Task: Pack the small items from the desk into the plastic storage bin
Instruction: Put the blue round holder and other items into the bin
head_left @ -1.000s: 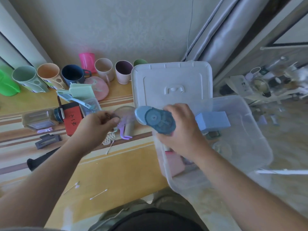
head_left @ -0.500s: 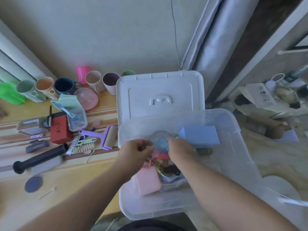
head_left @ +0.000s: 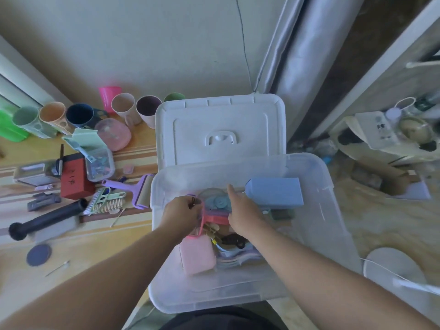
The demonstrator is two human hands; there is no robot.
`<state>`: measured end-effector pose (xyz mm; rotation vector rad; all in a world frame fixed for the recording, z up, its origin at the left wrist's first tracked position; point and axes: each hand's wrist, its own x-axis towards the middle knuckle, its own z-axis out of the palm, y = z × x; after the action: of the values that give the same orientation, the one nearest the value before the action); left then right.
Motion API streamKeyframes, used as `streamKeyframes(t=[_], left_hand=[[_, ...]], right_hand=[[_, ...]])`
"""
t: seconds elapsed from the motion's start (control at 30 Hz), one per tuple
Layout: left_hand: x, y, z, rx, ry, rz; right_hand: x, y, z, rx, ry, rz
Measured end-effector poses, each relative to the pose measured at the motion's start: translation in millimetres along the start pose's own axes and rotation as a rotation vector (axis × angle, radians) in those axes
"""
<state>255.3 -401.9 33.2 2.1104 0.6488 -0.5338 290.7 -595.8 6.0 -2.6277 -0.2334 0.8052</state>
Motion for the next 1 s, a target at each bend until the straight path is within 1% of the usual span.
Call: streamKeyframes(t=[0.07, 0.1, 0.13, 0.2, 0.23, 0.3, 0.4, 0.5, 0.53, 0.6, 0.67, 0.73, 0.87, 1.0], left_hand=[[0.6, -1.7, -0.2, -0.013, 0.002, -0.004], [0.0, -1.8, 1.6, -0.011, -0.021, 0.012], [-0.8, -0.1, 5.2, -0.017, -0.071, 0.028], [-5.7, 7.8, 16.0, -0.055, -0.236, 0.051], [-8.5, 12.9, 22.8, -0.063, -0.31, 0.067], [-12.9, 23.6, 37.3, -0.057, -0.384, 0.091], [-20.2, 35.7, 58.9, -0.075, -0.447, 0.108], [-26.4, 42.4, 83.0, -0.141, -0.538, 0.097], [-26.9, 43.9, 91.4, -0.142, -0.527, 0.108], [-26.5, 44.1, 107.8, -0.049, -0.456, 0.167], [-29.0, 41.5, 120.1, 0.054, -0.43, 0.213], [-30.0, 35.8, 131.4, 0.118, -0.427, 0.245], [-31.5, 26.3, 138.4, 0.158, -0.424, 0.295], [-30.4, 20.5, 139.6, 0.144, -0.382, 0.28]], right_hand=[[-24.7, 8.9, -8.8, 0.225, 0.039, -0.044], [-38.6, 12.0, -13.0, 0.266, 0.077, -0.103], [-50.7, 14.3, -16.8, 0.254, 0.116, -0.187], [-65.0, 17.1, -24.3, 0.144, 0.168, -0.339], [-67.8, 18.5, -29.2, 0.054, 0.177, -0.383], [-69.5, 26.4, -39.9, -0.106, 0.184, -0.422], [-74.2, 49.1, -51.9, -0.232, 0.118, -0.376], [-87.7, 78.1, -55.6, -0.242, 0.062, -0.278], [-91.8, 88.3, -56.0, -0.23, 0.048, -0.22], [-97.9, 107.7, -54.6, -0.256, 0.003, -0.09], [-101.8, 120.1, -48.6, -0.318, -0.101, 0.022], [-101.2, 124.1, -41.1, -0.327, -0.179, 0.103], [-84.3, 121.1, -40.2, -0.334, -0.184, 0.107], [-75.8, 121.1, -51.2, -0.288, -0.217, 0.083]])
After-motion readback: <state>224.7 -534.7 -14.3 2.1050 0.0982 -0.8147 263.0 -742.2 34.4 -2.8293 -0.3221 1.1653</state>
